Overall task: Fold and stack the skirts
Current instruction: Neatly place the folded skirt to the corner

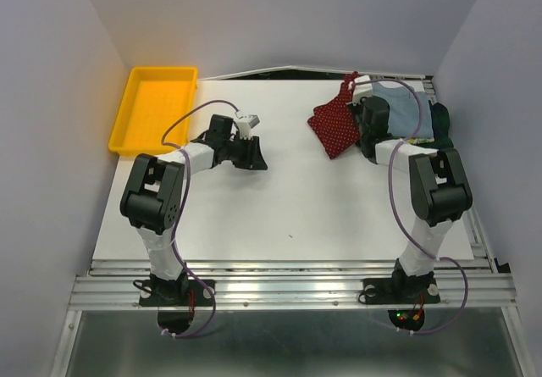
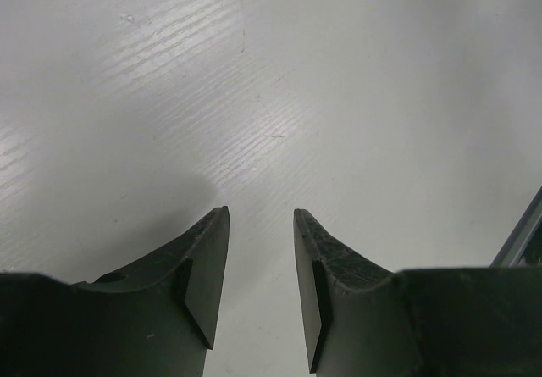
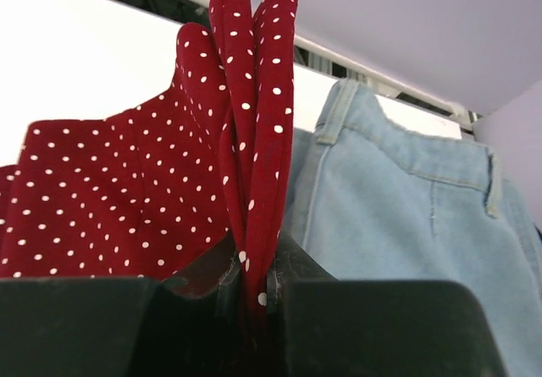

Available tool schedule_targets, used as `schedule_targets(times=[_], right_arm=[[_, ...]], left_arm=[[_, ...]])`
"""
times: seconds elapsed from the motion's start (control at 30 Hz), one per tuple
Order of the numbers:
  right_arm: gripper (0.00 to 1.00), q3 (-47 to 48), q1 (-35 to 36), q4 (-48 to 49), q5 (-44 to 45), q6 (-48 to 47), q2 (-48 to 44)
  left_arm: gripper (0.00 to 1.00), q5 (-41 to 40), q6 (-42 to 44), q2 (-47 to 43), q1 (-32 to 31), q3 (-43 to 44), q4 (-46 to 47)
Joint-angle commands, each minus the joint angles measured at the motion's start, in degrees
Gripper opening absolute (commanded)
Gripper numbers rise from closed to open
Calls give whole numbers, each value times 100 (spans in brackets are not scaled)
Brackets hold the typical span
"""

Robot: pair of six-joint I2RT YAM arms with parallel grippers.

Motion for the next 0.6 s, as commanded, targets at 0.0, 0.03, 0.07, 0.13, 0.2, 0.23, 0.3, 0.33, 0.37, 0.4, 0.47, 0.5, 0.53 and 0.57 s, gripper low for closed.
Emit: schedule_targets(times=[0.0, 0.03, 0.07, 0.13, 0.2, 0.23, 0.3, 0.33, 0.37, 0.4, 0.47, 0.5, 0.53, 0.57], right_arm=[[1, 578, -76, 121, -86, -28, -362], [1, 632, -76, 42, -86, 8, -405], [1, 684, -76, 15, -86, -1, -423], [1, 816, -76, 6, -43, -18, -450], [1, 904, -190, -12, -33, 25, -458], [1, 974, -190, -55, -42, 69, -458], [1, 1045, -269, -108, -42, 139, -485], [1, 1115, -357, -204, -77, 253, -494], [1, 1150, -444, -266, -103, 306, -511], [1, 1194, -445, -319, -112, 368, -537], [1, 1230, -603, -477, -191, 517, -581], [1, 1273, -603, -521, -226, 561, -608], [1, 1282, -743, -617, -270, 675, -651], [1, 1300, -796, -662, -297, 737, -678]], left_arm=[[47, 162, 83, -49, -31, 111, 163], [48, 170, 83, -31, -31, 120, 163], [48, 188, 83, -22, -22, 120, 163], [48, 205, 57, -5, -22, 155, 163], [48, 214, 57, -5, -31, 199, 163], [48, 214, 66, -5, -31, 208, 154], [48, 223, 74, 4, -31, 225, 136], [48, 223, 83, 13, -31, 234, 136], [48, 232, 92, 22, -31, 234, 136], [48, 232, 92, 22, -31, 243, 128], [48, 232, 92, 39, -31, 252, 119], [48, 249, 92, 39, -22, 261, 119], [48, 250, 92, 57, -22, 269, 110], [48, 250, 92, 48, -31, 278, 101]])
